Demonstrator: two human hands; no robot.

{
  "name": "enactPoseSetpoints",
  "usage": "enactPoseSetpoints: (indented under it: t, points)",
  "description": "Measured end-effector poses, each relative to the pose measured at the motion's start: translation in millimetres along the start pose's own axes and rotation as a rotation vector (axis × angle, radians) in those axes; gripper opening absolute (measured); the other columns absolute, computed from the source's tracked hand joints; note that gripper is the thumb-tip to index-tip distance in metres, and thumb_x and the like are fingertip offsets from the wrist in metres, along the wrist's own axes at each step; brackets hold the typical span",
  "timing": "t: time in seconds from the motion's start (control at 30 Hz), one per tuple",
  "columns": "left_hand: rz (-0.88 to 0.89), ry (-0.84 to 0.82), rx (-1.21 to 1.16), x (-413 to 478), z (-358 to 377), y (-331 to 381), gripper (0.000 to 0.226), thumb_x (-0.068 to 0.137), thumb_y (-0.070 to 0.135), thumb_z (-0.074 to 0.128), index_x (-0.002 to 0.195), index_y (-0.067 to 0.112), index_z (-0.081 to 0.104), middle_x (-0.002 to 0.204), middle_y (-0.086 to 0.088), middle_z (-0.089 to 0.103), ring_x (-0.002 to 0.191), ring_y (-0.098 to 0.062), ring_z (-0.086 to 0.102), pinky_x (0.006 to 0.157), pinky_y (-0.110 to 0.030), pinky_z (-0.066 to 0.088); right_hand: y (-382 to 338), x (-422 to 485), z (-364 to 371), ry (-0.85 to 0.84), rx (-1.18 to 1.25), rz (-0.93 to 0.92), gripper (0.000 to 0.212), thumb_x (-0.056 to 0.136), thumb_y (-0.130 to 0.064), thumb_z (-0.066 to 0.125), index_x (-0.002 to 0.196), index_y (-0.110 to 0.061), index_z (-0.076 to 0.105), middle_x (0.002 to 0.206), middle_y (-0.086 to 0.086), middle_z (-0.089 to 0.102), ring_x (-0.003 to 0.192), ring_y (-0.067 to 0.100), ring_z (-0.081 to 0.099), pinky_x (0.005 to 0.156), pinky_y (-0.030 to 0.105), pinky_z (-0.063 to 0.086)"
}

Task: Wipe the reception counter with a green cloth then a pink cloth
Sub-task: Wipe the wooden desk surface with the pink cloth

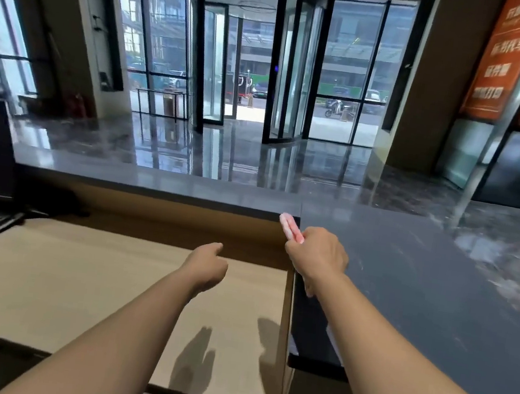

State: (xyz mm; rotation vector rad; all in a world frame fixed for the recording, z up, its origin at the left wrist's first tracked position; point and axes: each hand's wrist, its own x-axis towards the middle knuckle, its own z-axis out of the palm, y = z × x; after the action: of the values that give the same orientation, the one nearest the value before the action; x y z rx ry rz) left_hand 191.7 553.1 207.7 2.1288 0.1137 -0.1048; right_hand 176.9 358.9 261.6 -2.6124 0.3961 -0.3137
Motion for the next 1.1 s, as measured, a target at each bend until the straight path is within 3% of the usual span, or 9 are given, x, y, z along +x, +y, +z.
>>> enactPoseSetpoints:
  t: [0.2,0.33,0.43,0.53,0.7,0.8,0.87,0.93,1.1]
  points:
    - [-0.084,0.049,0.013,30.9,-13.7,-40.6,0.057,0.093,0.007,0.042,0.149,0.015,0.032,0.152,-0.006,0.036,0.127,-0.024,0.048,0.083,-0.023,0.039,-41.9,23.9,52.3,-0.072,-0.033,-0.076,0.037,0.097,-0.044,0.044,0.082,-0.017,0.064,0.078,0.003,0.063,0.072,0.022,0.056,0.055,0.028,0.031]
    - [-0.142,0.038,0.019,51.4,-26.5,-71.6,0.056,0.094,0.007,0.043,0.149,0.014,0.033,0.152,-0.008,0.037,0.131,-0.026,0.045,0.094,-0.026,0.039,-55.8,25.5,105.2,-0.146,-0.145,-0.03,0.034,0.098,-0.04,0.046,0.08,-0.017,0.062,0.07,0.0,0.057,0.061,0.018,0.049,0.049,0.024,0.029]
    - [-0.179,-0.005,0.041,72.6,-33.9,-94.1,0.055,0.095,0.007,0.044,0.149,0.014,0.034,0.15,-0.009,0.038,0.134,-0.028,0.042,0.106,-0.032,0.036,-56.0,21.1,144.0,-0.206,-0.204,0.012,0.023,0.099,-0.033,0.048,0.09,-0.019,0.065,0.088,0.001,0.064,0.075,0.021,0.054,0.058,0.025,0.035]
    - [-0.177,-0.07,0.069,93.9,-39.1,-116.0,0.055,0.095,0.006,0.044,0.149,0.011,0.033,0.15,-0.011,0.039,0.127,-0.027,0.047,0.095,-0.025,0.041,-52.2,16.4,175.0,-0.245,-0.217,0.067,0.022,0.099,-0.029,0.045,0.097,-0.019,0.065,0.106,0.006,0.064,0.096,0.025,0.06,0.068,0.026,0.036]
    - [-0.165,-0.256,0.161,119.3,-41.3,-159.4,0.055,0.094,0.007,0.046,0.148,0.008,0.034,0.151,-0.012,0.038,0.136,-0.026,0.04,0.113,-0.037,0.034,-56.8,2.0,221.8,-0.251,-0.257,0.193,0.03,0.1,-0.035,0.045,0.114,-0.018,0.066,0.113,0.009,0.059,0.106,0.027,0.057,0.076,0.029,0.042]
    - [-0.142,-0.37,0.25,127.3,-38.9,-188.7,0.053,0.094,0.011,0.046,0.146,0.007,0.037,0.149,-0.011,0.041,0.137,-0.024,0.039,0.112,-0.03,0.031,-56.0,-12.5,251.6,-0.281,-0.34,0.234,0.02,0.092,-0.025,0.052,0.109,-0.02,0.062,0.109,0.007,0.056,0.107,0.027,0.054,0.077,0.032,0.047]
    - [-0.12,-0.399,0.347,129.1,-38.8,-207.6,0.034,0.088,0.015,0.045,0.12,0.014,0.058,0.123,-0.006,0.059,0.121,-0.028,0.051,0.1,-0.029,0.041,-53.1,-25.4,270.1,-0.313,-0.407,0.229,0.027,0.088,-0.031,0.055,0.112,-0.02,0.061,0.112,0.004,0.054,0.111,0.023,0.051,0.079,0.031,0.044]
    - [-0.059,-0.43,0.487,130.1,-38.6,-223.2,0.003,0.081,0.015,0.044,0.08,0.018,0.044,0.101,-0.006,0.057,0.111,-0.035,0.052,0.092,-0.039,0.044,-52.7,-35.6,285.5,-0.322,-0.372,0.237,0.04,0.095,-0.044,0.046,0.115,-0.014,0.063,0.122,0.006,0.051,0.117,0.024,0.046,0.085,0.034,0.041]
    - [0.136,-0.438,0.766,121.5,-39.7,-240.8,0.02,0.089,0.028,0.046,0.105,0.016,0.047,0.133,-0.012,0.04,0.13,-0.029,0.035,0.095,-0.041,0.039,-40.4,-40.9,309.4,-0.078,-0.396,0.078,0.039,0.093,-0.03,0.059,0.125,-0.008,0.057,0.13,0.014,0.05,0.123,0.032,0.045,0.101,0.038,0.038]
